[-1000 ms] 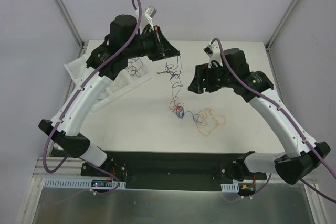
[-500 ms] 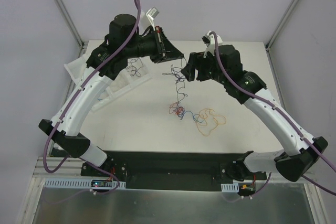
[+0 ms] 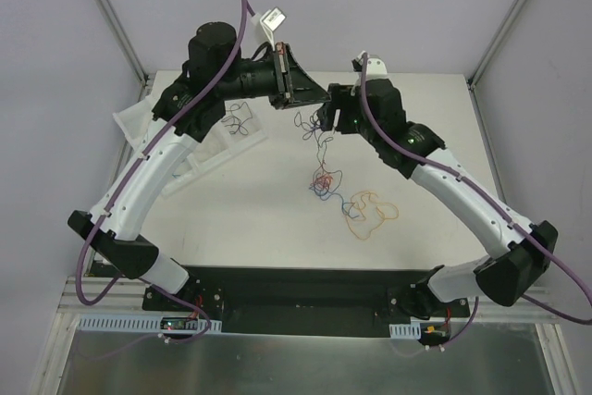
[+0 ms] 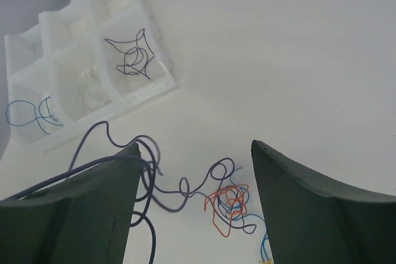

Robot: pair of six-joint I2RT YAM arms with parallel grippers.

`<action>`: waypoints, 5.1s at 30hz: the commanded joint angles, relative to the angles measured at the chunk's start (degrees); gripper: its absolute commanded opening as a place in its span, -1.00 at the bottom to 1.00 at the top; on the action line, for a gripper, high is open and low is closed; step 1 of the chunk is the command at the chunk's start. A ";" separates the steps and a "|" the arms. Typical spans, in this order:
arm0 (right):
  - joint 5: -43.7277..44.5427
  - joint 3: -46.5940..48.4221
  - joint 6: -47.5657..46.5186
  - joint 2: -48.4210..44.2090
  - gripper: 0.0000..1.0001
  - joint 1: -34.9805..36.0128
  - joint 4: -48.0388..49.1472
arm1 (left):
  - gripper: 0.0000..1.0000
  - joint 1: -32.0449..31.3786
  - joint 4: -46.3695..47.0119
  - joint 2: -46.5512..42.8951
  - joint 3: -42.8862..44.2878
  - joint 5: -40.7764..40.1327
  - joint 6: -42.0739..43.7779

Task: Untangle the cables

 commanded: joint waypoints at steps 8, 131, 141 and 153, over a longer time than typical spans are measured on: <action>0.84 -18.56 2.46 0.59 0.48 -7.09 -5.35 | -1.00 -0.90 16.55 -9.10 4.58 -3.06 4.10; -23.67 -20.07 -4.31 13.59 -0.11 -18.52 -26.19 | -1.00 32.33 8.28 35.79 -4.48 -23.38 20.45; -22.09 -19.64 -4.66 12.01 -0.10 -18.44 -28.65 | -0.23 32.33 4.68 31.16 -3.33 -22.16 20.98; -21.04 -18.05 -4.31 10.96 -0.08 -18.61 -30.58 | 0.39 31.98 4.59 19.46 -5.43 -11.52 18.52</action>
